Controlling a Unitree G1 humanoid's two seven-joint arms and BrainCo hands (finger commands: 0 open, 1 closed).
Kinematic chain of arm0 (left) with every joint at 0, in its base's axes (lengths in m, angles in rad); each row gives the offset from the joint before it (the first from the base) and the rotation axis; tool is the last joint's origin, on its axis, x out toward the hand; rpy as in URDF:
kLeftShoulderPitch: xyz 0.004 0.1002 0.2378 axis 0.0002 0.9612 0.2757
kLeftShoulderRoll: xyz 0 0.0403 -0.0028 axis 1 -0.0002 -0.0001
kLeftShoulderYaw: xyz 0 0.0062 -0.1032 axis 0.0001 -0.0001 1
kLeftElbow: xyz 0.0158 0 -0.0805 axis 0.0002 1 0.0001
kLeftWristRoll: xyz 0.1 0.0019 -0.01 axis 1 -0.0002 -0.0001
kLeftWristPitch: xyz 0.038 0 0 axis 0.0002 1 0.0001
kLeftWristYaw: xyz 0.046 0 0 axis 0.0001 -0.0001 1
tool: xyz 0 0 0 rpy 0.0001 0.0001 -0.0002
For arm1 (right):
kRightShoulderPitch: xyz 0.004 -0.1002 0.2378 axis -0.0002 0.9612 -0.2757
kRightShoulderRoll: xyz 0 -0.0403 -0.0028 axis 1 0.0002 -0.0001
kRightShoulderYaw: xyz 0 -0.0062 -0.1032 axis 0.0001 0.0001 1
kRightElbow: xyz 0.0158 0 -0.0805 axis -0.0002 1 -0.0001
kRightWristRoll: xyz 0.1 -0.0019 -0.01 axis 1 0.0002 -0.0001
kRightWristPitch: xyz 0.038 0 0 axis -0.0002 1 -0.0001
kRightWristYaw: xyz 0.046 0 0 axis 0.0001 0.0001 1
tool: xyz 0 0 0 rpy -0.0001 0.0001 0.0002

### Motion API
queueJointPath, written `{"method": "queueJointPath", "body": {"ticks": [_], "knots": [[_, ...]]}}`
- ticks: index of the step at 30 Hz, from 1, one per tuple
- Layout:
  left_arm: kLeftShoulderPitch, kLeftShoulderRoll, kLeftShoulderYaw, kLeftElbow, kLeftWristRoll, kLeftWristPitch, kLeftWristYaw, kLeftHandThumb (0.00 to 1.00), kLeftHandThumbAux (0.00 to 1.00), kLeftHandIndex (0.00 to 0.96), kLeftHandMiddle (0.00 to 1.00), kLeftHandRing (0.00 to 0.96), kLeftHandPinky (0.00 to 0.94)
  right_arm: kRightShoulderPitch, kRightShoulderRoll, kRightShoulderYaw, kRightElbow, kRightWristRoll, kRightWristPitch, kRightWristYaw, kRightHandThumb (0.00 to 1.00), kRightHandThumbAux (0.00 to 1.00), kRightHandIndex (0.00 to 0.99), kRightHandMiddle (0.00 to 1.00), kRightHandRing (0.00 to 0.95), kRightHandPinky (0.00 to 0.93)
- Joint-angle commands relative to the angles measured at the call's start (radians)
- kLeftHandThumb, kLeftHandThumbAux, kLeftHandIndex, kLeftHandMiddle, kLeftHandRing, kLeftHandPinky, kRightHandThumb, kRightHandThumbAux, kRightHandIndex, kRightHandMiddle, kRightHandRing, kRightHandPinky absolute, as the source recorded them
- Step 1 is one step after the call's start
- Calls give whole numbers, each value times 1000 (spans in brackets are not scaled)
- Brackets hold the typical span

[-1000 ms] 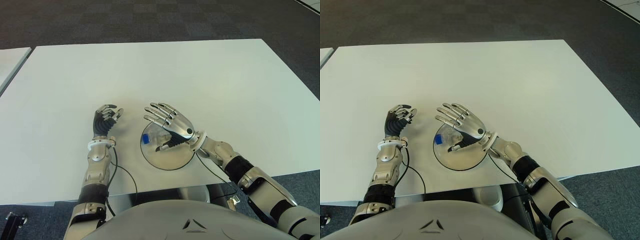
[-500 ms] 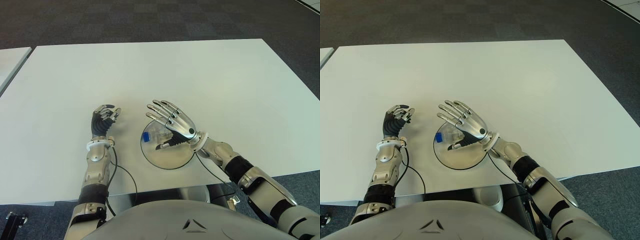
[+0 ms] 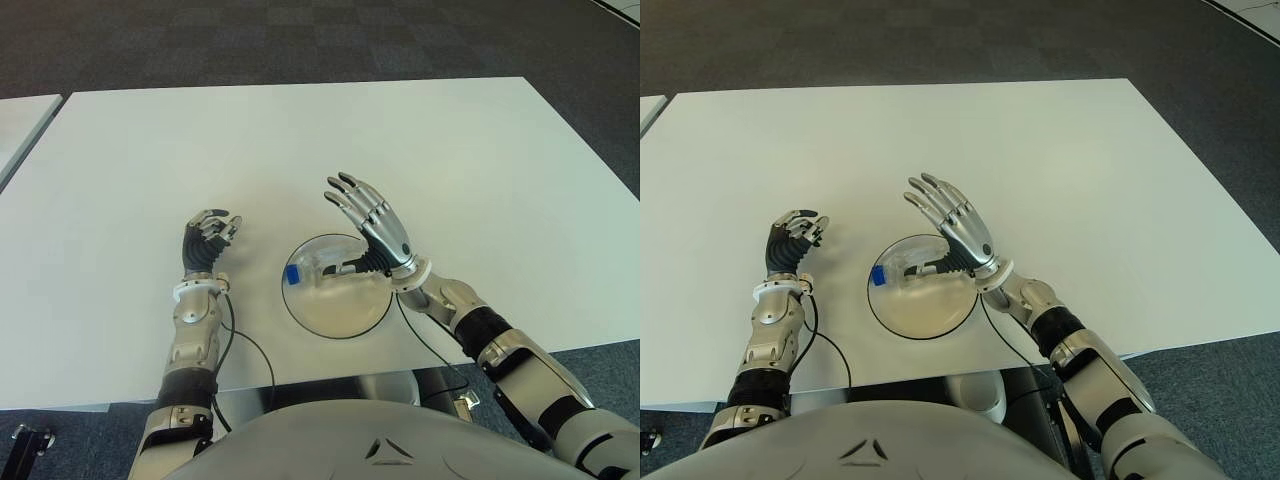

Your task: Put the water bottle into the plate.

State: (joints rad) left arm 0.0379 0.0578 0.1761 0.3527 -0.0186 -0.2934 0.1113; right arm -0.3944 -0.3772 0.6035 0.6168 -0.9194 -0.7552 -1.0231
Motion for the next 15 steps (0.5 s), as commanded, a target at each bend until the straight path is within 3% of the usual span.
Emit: {"method": "queueJointPath", "body": {"ticks": [1, 8, 15], "knots": [[8, -2, -5, 2, 8, 10, 4, 711, 712, 437, 691, 671, 658, 19, 10, -46, -1, 118, -126, 63, 0, 450, 0, 0, 0, 0], [13, -2, -6, -7, 14, 16, 6, 711, 713, 437, 694, 675, 658, 57, 1, -158, -139, 312, -206, 225, 0, 473, 0, 0, 0, 0], [13, -1, -1, -5, 6, 14, -1, 711, 713, 437, 691, 671, 652, 108, 55, -244, -176, 441, -270, 311, 0, 527, 0, 0, 0, 0]]}}
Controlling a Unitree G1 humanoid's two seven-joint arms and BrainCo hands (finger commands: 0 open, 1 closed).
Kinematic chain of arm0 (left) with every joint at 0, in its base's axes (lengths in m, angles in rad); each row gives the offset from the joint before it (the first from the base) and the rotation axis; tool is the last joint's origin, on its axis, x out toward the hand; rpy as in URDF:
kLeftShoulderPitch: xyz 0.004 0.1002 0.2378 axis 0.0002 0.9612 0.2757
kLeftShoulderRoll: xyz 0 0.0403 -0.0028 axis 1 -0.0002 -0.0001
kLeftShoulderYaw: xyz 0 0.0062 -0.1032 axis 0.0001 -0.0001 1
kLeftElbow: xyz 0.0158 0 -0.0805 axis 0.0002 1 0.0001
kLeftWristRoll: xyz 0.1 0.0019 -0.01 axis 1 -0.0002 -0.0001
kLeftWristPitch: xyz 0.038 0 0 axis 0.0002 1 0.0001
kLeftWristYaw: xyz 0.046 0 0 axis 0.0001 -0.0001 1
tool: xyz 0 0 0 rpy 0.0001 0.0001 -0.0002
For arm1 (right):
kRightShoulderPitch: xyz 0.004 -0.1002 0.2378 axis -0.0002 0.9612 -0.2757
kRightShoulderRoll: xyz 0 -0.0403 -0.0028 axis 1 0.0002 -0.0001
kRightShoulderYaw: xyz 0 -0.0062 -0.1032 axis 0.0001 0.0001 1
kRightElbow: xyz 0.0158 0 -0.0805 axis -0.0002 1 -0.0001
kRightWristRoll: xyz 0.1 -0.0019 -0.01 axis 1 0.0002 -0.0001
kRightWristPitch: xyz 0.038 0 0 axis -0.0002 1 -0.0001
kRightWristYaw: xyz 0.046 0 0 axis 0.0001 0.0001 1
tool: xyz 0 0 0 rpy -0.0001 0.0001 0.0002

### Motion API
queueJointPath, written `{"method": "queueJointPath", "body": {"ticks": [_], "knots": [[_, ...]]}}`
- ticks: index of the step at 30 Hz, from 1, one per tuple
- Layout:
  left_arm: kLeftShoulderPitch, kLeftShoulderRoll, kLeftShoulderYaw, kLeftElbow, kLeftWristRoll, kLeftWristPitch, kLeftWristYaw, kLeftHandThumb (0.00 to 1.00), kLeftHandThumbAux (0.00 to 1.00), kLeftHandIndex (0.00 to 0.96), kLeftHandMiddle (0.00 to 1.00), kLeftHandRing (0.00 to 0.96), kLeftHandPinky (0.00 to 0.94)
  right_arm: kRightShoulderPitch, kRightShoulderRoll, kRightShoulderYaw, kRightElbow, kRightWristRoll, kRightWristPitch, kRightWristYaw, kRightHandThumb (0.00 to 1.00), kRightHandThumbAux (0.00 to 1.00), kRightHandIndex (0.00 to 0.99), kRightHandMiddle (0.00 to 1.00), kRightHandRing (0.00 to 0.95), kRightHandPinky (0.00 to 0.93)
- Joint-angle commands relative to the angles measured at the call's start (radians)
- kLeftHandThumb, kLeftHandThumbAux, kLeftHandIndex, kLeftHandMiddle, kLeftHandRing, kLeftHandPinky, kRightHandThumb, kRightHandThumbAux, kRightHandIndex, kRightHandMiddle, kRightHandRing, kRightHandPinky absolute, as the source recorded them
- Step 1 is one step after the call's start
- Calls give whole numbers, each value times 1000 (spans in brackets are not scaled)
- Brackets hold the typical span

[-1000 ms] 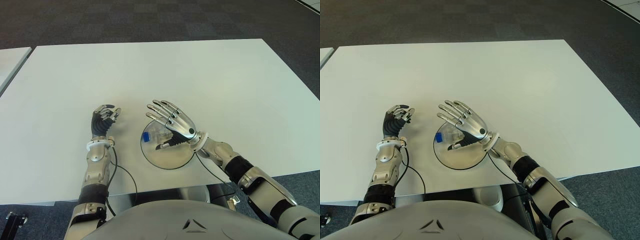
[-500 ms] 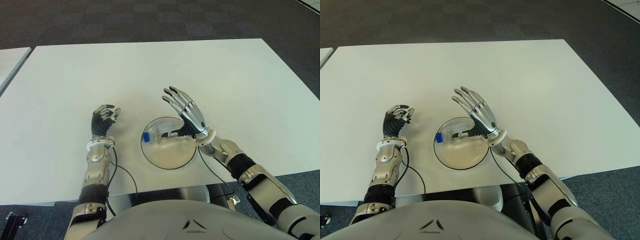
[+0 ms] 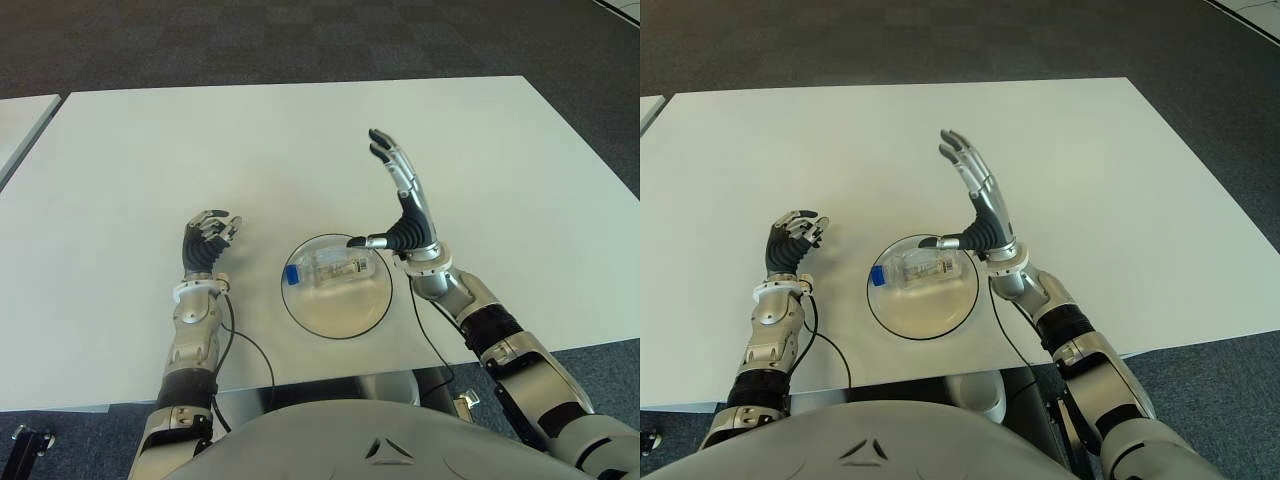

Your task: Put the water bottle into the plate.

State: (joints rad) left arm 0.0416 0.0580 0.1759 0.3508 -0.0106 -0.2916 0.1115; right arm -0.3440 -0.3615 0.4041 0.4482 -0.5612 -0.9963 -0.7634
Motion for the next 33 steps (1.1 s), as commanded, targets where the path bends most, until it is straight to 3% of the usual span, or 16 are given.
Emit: {"method": "queueJointPath", "body": {"ticks": [1, 4, 10, 14, 21, 33], "knots": [[9, 0, 0, -2, -1, 12, -1, 711, 713, 437, 691, 671, 652, 70, 46, -56, -9, 108, -33, 67, 0, 531, 0, 0, 0, 0], [8, 1, 0, -1, -1, 12, -1, 711, 713, 437, 691, 671, 653, 87, 64, -85, -15, 138, -38, 111, 0, 545, 0, 0, 0, 0], [4, 8, -4, 9, 12, 0, 1, 709, 713, 437, 701, 683, 675, 120, 137, -153, -31, 342, 2, 222, 0, 552, 0, 0, 0, 0], [4, 7, -5, 5, 12, 4, 2, 708, 713, 438, 703, 685, 668, 111, 167, -197, -3, 422, 15, 295, 0, 560, 0, 0, 0, 0], [5, 6, -1, -2, -3, 9, -8, 709, 712, 438, 697, 678, 662, 82, 213, -270, 70, 458, 33, 377, 40, 621, 0, 0, 0, 5], [5, 6, -4, -3, 12, 9, 7, 710, 713, 437, 700, 680, 661, 119, 266, -366, 31, 474, 230, 443, 88, 686, 0, 1, 9, 122]]}}
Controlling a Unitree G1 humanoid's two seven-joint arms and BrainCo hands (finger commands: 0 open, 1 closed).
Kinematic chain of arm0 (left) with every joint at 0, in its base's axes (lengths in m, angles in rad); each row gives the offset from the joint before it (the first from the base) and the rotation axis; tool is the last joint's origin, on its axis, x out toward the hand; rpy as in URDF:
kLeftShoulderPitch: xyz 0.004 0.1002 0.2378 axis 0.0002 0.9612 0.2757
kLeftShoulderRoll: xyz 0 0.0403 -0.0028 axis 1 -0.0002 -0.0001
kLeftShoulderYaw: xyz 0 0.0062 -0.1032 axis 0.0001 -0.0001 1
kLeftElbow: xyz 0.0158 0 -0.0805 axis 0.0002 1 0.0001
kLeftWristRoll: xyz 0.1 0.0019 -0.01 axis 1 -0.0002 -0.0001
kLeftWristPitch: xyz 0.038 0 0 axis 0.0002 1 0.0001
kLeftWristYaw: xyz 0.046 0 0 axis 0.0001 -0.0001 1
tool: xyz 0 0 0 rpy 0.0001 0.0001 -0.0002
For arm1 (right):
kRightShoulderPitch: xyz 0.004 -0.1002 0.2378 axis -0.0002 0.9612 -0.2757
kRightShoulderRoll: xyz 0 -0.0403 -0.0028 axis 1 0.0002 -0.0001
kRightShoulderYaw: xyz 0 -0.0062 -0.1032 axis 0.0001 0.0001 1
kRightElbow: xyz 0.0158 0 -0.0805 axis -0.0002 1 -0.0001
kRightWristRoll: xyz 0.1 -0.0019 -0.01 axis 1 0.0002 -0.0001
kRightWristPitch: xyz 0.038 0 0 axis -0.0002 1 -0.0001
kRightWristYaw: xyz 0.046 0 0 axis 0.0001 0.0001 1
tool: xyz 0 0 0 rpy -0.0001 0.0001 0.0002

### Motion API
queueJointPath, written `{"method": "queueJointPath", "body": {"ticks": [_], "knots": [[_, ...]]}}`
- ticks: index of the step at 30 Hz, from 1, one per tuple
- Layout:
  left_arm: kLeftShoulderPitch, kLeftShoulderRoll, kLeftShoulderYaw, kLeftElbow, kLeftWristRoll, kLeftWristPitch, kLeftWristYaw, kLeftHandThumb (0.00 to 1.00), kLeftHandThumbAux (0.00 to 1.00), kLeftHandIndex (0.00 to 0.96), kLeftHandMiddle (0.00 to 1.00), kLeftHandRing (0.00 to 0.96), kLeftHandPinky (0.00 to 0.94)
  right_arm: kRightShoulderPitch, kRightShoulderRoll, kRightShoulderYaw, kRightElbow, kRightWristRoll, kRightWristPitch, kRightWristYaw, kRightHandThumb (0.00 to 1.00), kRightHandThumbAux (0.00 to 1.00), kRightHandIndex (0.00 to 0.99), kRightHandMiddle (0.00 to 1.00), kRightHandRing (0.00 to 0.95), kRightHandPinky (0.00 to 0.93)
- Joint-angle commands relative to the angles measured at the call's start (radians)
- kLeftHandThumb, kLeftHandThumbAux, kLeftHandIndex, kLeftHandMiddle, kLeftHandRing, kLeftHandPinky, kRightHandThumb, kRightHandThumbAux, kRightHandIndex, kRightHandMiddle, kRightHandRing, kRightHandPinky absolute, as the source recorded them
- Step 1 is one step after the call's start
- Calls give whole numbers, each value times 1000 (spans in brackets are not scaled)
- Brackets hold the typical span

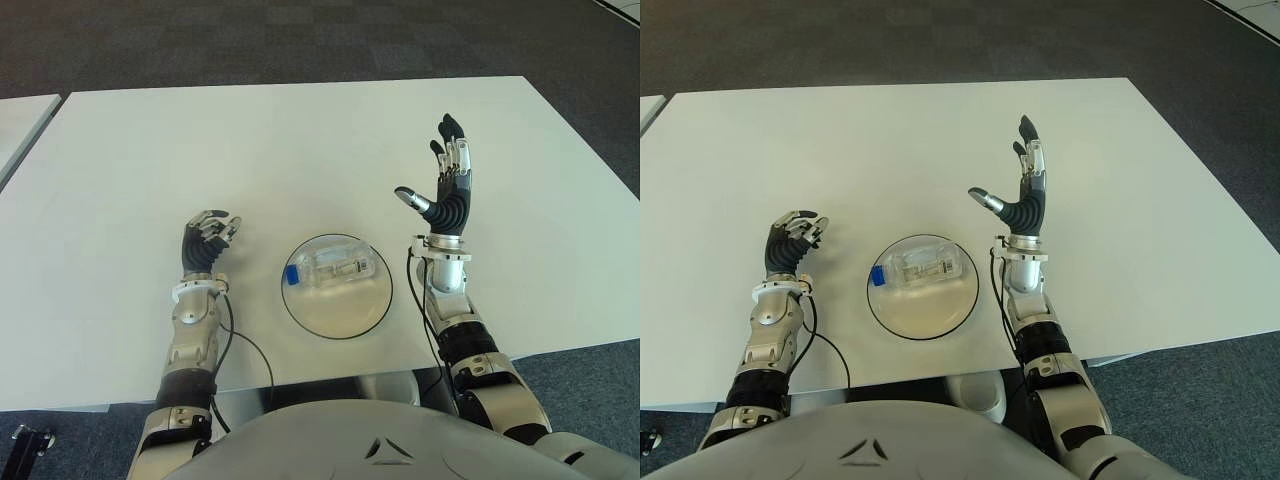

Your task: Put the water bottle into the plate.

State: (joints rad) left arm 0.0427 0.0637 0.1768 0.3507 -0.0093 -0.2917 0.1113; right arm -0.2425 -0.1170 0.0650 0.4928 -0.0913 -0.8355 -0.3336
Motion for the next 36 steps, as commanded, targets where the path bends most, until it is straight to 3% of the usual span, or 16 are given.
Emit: {"method": "queueJointPath", "body": {"ticks": [1, 22, 28, 36], "knots": [[3, 0, -6, -2, 14, 9, 10, 710, 712, 437, 700, 678, 659, 18, 25, -32, -15, 0, 80, 15, 89, 689, 0, 6, 20, 137], [4, 1, -10, -11, 22, 17, 5, 709, 713, 437, 697, 682, 667, 19, 56, -89, 16, 46, 286, 165, 153, 732, 0, 213, 241, 320], [4, -3, -9, -17, 25, 24, 9, 709, 712, 437, 697, 680, 667, 16, 64, -106, 48, 55, 304, 188, 192, 813, 101, 323, 346, 422], [3, -3, -7, -13, 33, 18, 13, 709, 712, 438, 698, 681, 658, 4, 44, -113, 115, 14, 304, 174, 140, 915, 349, 437, 449, 496]]}}
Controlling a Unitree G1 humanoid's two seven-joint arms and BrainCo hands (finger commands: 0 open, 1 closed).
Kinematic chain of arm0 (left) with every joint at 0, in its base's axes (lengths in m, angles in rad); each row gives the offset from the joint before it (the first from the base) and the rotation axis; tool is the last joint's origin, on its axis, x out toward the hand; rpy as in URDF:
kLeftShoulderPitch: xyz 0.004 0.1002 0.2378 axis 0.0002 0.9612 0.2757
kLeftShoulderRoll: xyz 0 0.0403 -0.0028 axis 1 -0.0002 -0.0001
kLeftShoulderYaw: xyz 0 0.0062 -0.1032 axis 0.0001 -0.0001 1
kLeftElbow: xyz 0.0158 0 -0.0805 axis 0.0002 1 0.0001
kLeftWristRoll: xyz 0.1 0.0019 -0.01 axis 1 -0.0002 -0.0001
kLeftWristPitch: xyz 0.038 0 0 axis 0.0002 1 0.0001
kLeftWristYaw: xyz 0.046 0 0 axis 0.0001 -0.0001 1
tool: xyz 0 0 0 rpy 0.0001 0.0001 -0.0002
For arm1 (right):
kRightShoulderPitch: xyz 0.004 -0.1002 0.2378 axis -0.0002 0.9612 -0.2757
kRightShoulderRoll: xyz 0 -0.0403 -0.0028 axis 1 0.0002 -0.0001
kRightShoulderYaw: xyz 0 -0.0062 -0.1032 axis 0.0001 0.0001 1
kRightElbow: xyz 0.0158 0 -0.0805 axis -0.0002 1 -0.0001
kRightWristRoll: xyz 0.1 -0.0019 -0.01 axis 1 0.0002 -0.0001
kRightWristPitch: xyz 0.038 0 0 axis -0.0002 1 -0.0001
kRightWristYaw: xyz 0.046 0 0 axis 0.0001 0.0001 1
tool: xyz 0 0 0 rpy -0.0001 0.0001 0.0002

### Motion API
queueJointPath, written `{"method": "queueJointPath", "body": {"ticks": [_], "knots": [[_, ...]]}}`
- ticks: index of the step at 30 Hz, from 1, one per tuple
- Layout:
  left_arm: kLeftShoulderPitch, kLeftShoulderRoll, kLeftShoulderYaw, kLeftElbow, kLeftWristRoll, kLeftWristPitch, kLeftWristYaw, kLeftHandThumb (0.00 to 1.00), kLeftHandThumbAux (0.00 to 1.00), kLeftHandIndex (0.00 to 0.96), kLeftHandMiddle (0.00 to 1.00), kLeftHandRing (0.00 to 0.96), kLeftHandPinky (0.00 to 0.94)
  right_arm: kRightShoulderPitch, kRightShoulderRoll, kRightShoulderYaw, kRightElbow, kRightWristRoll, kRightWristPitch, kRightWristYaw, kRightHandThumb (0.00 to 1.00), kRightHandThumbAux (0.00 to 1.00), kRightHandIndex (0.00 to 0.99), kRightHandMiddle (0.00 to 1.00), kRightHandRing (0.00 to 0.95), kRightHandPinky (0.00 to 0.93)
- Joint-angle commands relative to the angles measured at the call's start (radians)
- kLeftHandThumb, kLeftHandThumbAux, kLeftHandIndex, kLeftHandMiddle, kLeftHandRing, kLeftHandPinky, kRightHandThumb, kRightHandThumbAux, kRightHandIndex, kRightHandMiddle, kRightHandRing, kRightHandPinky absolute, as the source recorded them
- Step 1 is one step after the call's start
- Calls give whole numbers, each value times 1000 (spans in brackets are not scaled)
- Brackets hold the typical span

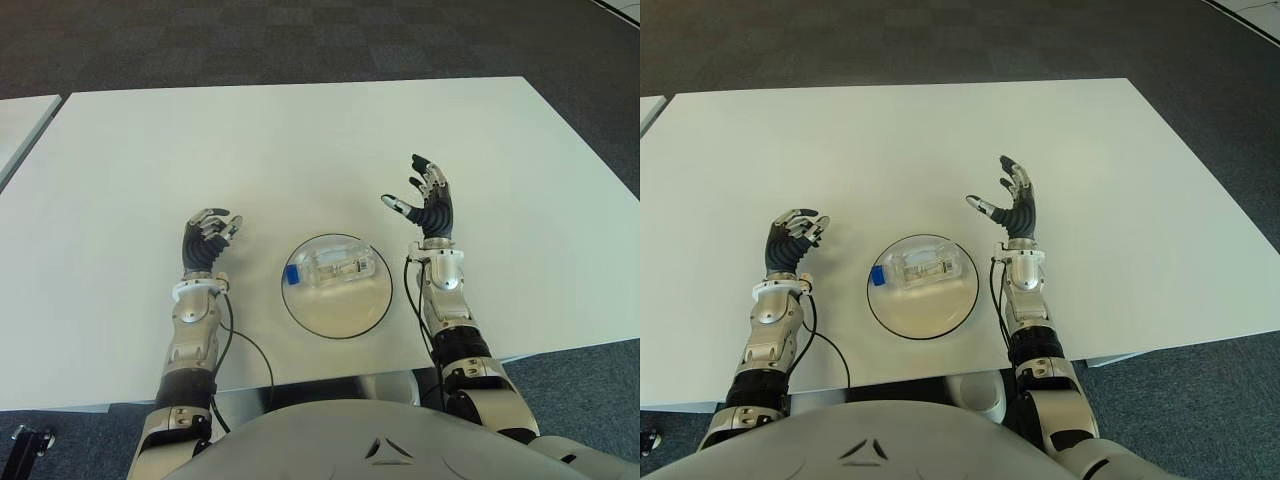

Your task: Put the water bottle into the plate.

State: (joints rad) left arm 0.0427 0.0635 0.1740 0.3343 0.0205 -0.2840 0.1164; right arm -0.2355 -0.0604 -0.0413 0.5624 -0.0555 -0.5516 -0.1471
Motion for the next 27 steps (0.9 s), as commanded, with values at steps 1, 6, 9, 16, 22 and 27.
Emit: {"method": "queueJointPath", "body": {"ticks": [1, 6, 9, 16, 22, 27], "knots": [[2, -2, -4, 5, 2, 9, 7, 709, 712, 438, 696, 679, 655, -4, -15, -6, 52, -28, 21, -15, 337, 851, 375, 453, 466, 510], [-2, -1, 1, 17, -7, 3, 1, 710, 712, 438, 693, 674, 646, -26, -19, -9, 103, -48, 24, -37, 631, 753, 418, 507, 523, 567], [-2, -1, 2, 19, -8, 3, 0, 710, 712, 438, 692, 672, 646, -37, -14, -11, 127, -55, 17, -57, 672, 740, 426, 533, 548, 589], [1, 1, -2, 15, -2, 4, 3, 709, 714, 437, 693, 673, 653, -49, -7, -11, 155, -55, -8, -84, 694, 732, 432, 586, 599, 631], [5, -4, -1, 3, -11, 15, -2, 709, 713, 437, 693, 673, 654, -62, -1, -12, 187, -50, -33, -91, 699, 730, 433, 612, 624, 658], [7, -1, -2, 0, -12, 17, -4, 709, 713, 437, 694, 677, 668, -68, 6, -15, 208, -43, -57, -93, 702, 729, 434, 627, 641, 680]]}}
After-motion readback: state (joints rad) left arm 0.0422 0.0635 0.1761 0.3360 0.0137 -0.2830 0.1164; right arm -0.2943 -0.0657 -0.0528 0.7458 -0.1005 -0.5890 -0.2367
